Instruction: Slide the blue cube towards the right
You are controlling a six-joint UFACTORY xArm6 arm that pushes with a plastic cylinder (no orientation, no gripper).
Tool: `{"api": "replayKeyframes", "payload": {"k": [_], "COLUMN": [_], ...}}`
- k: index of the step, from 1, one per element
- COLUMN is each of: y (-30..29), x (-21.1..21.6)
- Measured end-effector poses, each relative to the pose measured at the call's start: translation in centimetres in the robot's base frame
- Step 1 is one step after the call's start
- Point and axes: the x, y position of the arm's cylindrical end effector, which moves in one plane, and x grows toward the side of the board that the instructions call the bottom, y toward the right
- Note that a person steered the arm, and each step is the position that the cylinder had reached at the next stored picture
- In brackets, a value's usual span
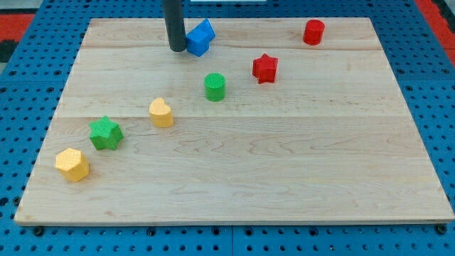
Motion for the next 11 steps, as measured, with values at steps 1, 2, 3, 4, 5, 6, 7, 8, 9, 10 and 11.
{"api": "replayKeyframes", "payload": {"k": [1, 2, 3, 4, 5, 6, 7, 8, 9, 10, 11], "y": [1.0, -0.8, 3.5, 11.6, 15.3, 9.0, 8.7, 11.9, 14.1, 16.8, 17.8], "x": [-1.5, -2.5, -2.7, -2.6, -2.1, -2.4, 0.1, 1.2, 1.2, 1.2, -0.2]}}
